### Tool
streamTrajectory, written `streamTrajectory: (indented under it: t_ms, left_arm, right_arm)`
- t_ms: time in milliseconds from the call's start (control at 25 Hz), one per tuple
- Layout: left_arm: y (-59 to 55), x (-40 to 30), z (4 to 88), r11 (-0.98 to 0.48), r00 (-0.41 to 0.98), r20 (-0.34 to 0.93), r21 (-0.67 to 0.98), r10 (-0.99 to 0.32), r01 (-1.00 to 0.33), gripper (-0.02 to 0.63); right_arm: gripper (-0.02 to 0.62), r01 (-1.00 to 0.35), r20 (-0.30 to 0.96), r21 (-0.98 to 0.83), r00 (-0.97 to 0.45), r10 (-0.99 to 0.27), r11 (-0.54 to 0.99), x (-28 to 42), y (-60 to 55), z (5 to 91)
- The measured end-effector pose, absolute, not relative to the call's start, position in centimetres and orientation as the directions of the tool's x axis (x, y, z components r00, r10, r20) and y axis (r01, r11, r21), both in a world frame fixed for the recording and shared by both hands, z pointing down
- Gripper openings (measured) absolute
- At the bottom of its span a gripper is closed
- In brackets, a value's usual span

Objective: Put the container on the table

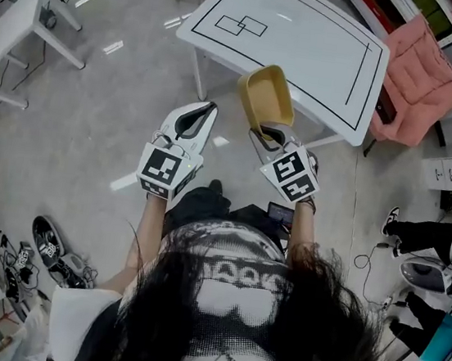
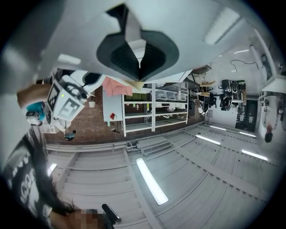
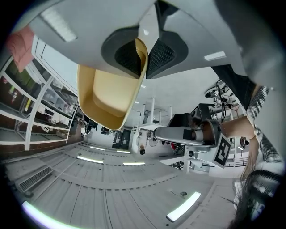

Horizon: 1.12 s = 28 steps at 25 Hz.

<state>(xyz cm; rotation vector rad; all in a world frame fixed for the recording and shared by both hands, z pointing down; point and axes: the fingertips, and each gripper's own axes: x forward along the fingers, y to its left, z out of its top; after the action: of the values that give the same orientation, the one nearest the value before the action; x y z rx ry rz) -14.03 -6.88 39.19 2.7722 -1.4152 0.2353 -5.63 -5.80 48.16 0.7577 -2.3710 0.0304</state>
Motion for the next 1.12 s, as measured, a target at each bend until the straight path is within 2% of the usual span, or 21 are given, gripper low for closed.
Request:
streamTrajectory:
  t_ms: [680,1120]
  left_arm:
    - [-11.5,-17.7,40.6,-0.584,0.582,0.131,0.022,-0.803,-0.811,0.0]
    - [-23.1,-18.2,40.2,-0.542,0.532,0.157,-0.024,-0.832,-0.84,0.0]
  right_arm:
    - [0.041,-0.526,0.628,0.147,-0.605,-0.49,0.838,-8.2,-11.7,49.8]
    - [0.041,-0.495,0.625,0.145,-0.625,-0.467,0.857,-8.3,-24.9,51.0]
